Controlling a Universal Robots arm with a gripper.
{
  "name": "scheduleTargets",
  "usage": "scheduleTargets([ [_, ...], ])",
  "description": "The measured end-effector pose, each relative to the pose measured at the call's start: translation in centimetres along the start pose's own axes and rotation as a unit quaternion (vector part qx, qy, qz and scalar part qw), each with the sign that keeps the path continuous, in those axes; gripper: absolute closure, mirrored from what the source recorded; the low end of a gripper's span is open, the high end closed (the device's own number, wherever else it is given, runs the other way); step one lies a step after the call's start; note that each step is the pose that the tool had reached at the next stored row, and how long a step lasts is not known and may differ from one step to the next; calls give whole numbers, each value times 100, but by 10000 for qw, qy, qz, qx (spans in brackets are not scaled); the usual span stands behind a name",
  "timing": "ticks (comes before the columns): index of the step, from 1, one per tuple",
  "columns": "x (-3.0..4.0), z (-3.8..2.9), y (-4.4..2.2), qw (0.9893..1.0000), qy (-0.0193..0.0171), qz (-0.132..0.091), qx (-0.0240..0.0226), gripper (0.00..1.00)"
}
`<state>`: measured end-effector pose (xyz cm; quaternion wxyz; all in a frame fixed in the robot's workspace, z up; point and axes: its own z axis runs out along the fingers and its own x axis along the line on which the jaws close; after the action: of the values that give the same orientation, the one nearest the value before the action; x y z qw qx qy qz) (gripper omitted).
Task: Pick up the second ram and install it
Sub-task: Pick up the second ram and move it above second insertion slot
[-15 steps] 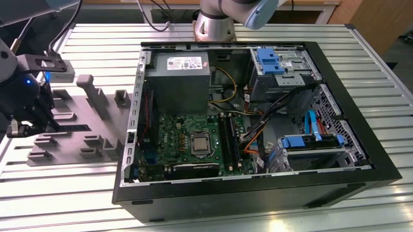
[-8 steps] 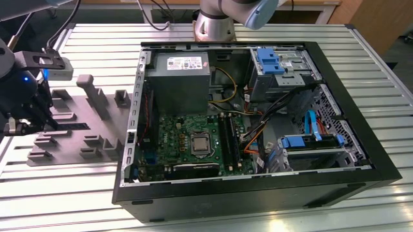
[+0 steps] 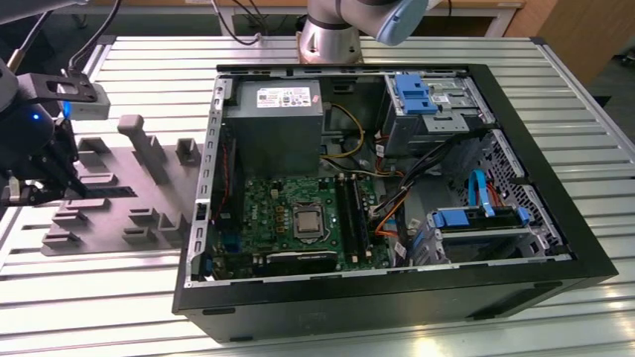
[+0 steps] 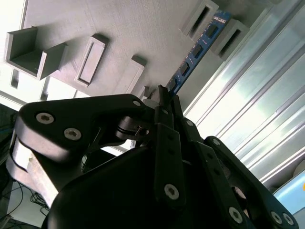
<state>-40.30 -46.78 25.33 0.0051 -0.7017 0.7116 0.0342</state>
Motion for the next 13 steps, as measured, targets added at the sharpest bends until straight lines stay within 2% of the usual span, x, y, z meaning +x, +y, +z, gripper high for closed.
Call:
scheduleTargets([
  [13, -10, -153, 7, 10000, 0, 0, 1, 86],
])
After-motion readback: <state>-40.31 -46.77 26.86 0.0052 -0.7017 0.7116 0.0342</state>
